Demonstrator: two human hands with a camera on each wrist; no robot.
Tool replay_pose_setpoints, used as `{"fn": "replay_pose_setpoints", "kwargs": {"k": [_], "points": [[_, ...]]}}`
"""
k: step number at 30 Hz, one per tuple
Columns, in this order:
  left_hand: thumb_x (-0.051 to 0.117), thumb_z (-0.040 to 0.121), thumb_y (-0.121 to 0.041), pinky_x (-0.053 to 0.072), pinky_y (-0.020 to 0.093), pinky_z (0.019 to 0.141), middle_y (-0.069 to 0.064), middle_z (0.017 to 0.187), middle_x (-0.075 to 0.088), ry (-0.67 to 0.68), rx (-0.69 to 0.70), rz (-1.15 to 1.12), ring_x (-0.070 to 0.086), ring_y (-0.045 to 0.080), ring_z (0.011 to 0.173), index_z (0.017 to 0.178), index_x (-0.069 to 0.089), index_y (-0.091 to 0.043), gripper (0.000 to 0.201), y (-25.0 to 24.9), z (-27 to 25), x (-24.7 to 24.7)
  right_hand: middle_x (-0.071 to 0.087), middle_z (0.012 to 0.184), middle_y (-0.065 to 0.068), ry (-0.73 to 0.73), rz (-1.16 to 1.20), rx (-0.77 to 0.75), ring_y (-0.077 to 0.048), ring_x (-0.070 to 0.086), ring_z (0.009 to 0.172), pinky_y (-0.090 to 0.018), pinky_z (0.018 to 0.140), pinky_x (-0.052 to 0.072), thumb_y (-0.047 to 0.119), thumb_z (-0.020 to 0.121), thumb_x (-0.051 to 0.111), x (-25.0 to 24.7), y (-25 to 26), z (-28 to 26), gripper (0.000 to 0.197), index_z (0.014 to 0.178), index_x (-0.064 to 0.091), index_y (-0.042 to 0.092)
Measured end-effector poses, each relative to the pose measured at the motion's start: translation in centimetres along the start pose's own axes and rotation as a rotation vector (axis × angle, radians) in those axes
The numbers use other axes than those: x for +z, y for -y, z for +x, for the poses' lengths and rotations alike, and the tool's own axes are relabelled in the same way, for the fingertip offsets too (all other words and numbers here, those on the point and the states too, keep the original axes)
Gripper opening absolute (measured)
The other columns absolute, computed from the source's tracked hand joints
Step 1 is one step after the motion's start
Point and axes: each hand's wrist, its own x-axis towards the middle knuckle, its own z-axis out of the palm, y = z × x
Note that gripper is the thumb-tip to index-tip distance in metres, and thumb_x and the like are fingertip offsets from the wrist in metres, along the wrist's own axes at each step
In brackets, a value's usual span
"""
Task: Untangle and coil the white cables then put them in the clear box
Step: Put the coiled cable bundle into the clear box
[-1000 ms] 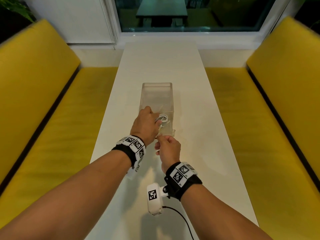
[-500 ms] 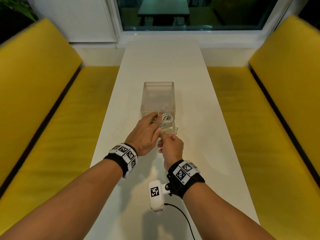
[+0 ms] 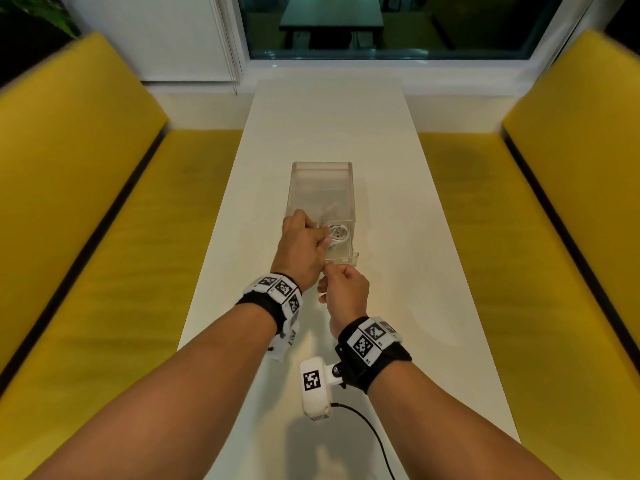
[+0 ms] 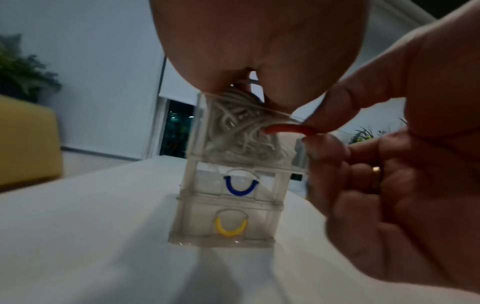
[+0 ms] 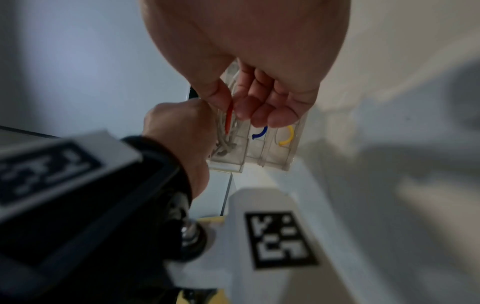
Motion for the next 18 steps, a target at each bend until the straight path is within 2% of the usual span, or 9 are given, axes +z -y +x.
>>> {"fn": "replay_pose_setpoints", "kwargs": {"k": [2,4,6,9,12,14,16,18], "points": [[0.055,0.101,-0.023,0.041,0.03,0.094,0.003,0.104,0.042,0.006,-0.002,0.012,0.041,0.022,0.106,0.117,0.072,-0.008,0.028,-0.6,-0.3,0.2,0.057,0.063,-0.008,0.004,0.004,0.002,-0.016,0.05,0.055,-0.023,0.047,0.042,0.008,0.091,0.06,-0.3,0.1,0.1,0.015,0.075,0.059,0.005],[0.046,0.105,-0.027,0.04,0.035,0.1,0.005,0.109,0.044,0.106,0.054,0.03,0.041,0.024,0.109,0.123,0.069,-0.009,0.034,-0.3,-0.8,-0.2,0.058,0.064,-0.008,0.011,0.0,0.008,-0.016,0.052,0.057,-0.023,0.048,0.043,0.008,0.091,0.06,-0.8,0.3,0.3,0.013,0.078,0.062,0.004],[0.044,0.105,-0.023,0.04,0.034,0.102,0.007,0.115,0.048,0.205,0.112,0.038,0.044,0.024,0.112,0.127,0.066,-0.008,0.034,0.4,-1.0,-1.1,0.058,0.063,-0.008,0.015,-0.003,0.018,-0.017,0.052,0.057,-0.024,0.048,0.043,0.008,0.09,0.061,-1.0,0.4,0.5,0.012,0.083,0.066,0.0],[0.057,0.099,-0.013,0.048,0.035,0.098,0.008,0.118,0.064,0.174,0.139,0.05,0.058,0.025,0.112,0.117,0.073,-0.007,0.025,1.1,-1.0,-2.9,0.057,0.061,-0.007,0.011,0.001,0.033,-0.016,0.05,0.056,-0.025,0.049,0.042,0.008,0.089,0.061,-0.8,0.1,0.4,0.021,0.093,0.066,-0.013],[0.067,0.092,-0.014,0.052,0.033,0.094,0.004,0.115,0.075,0.107,0.142,0.126,0.067,0.025,0.11,0.103,0.08,-0.012,0.017,0.5,-1.6,-3.6,0.058,0.062,-0.008,0.016,-0.005,0.048,-0.016,0.05,0.056,-0.026,0.05,0.042,0.009,0.089,0.061,-0.6,0.2,0.3,0.027,0.098,0.064,-0.016],[0.067,0.092,-0.015,0.049,0.032,0.097,0.004,0.121,0.073,0.133,0.13,0.13,0.066,0.026,0.115,0.107,0.079,-0.013,0.02,-0.1,-1.9,-3.8,0.058,0.061,-0.007,0.011,-0.003,0.054,-0.016,0.05,0.054,-0.025,0.049,0.042,0.009,0.088,0.062,-0.8,0.3,0.4,0.027,0.098,0.065,-0.016],[0.065,0.095,-0.016,0.045,0.033,0.106,0.003,0.138,0.065,0.247,0.103,0.125,0.059,0.025,0.127,0.12,0.074,-0.015,0.027,-0.3,-1.8,-4.3,0.058,0.059,-0.005,0.008,0.002,0.06,-0.016,0.05,0.054,-0.025,0.049,0.043,0.009,0.088,0.063,-1.0,0.4,0.6,0.026,0.097,0.066,-0.015],[0.062,0.095,-0.008,0.041,0.032,0.111,0.002,0.145,0.058,0.376,0.099,0.137,0.053,0.025,0.134,0.127,0.07,-0.017,0.034,-0.1,-1.3,-5.2,0.06,0.054,0.0,0.009,-0.003,0.062,-0.015,0.05,0.052,-0.024,0.048,0.043,0.008,0.088,0.062,-1.0,0.4,0.6,0.025,0.097,0.066,-0.015]]}}
